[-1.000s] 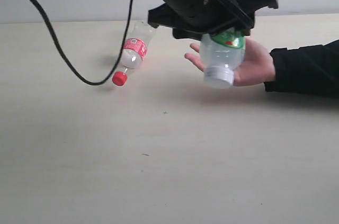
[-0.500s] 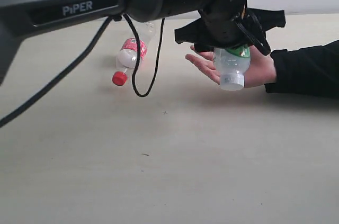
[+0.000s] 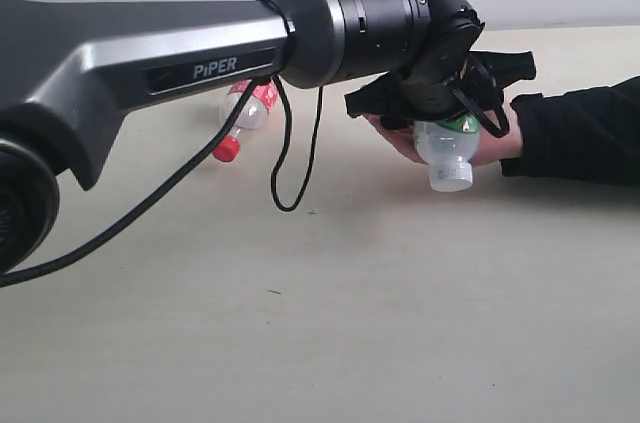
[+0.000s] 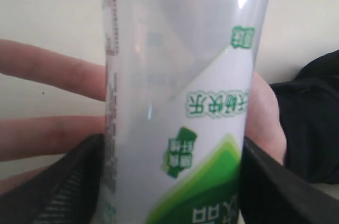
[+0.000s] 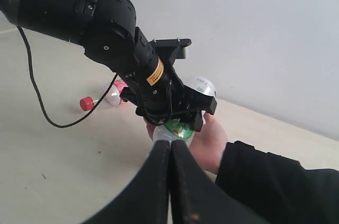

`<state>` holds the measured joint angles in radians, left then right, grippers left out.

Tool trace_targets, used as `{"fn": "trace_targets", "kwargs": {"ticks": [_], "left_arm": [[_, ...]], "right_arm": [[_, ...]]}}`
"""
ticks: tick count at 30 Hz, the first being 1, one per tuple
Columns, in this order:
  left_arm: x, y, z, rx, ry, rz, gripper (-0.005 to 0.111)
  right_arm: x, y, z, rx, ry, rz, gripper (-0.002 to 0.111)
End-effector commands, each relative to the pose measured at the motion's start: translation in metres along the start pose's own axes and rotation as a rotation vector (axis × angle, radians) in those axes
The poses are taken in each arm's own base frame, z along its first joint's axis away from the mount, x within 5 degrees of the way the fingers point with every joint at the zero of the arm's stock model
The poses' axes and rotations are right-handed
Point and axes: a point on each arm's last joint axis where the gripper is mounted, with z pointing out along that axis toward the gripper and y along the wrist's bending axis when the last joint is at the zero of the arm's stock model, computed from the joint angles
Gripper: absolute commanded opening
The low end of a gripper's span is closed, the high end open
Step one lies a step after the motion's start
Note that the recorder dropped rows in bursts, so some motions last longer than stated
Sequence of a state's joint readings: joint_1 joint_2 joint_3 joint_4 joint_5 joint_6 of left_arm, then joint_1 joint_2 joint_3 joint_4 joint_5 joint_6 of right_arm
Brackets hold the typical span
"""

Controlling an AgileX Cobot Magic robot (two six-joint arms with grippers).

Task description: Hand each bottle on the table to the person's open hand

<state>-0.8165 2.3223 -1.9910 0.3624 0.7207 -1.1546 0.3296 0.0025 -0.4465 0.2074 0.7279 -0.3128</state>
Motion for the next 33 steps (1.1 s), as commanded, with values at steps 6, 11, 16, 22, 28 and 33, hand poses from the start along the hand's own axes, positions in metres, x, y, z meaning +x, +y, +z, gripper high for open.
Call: {"fn": "trace_targets", "kwargs": {"ticks": [6,11,16,22,28,33], "left_arm": [[-0.002,0.006,0.012,-0.009,0.0,0.015,0.0],[-0.001,0.006,0.014,-0.001,0.002,0.011,0.0],[-0.001,0.006,0.014,-0.002,0.006,0.02,0.018],[0.0,0.006,0.014,-0.001,0.007,0.038,0.066],[0.0,0.006,0.014,-0.001,0.007,0.038,0.068],[0.0,0.006,0.014,0.0,0.01,0.035,0.068]], "right_arm": [[0.001,0.0,0.001,0.005,-0.004,0.005,0.0],[0.001,0.0,0.001,0.005,-0.004,0.005,0.0],[0.001,0.0,0.001,0.005,-0.004,0.005,0.0],[0.001,0.0,0.001,0.005,-0.004,0.005,0.0],[0.001,0.0,0.001,0.005,-0.004,0.005,0.0],[0.001,0.0,0.001,0.005,-0.004,0.005,0.0]]}}
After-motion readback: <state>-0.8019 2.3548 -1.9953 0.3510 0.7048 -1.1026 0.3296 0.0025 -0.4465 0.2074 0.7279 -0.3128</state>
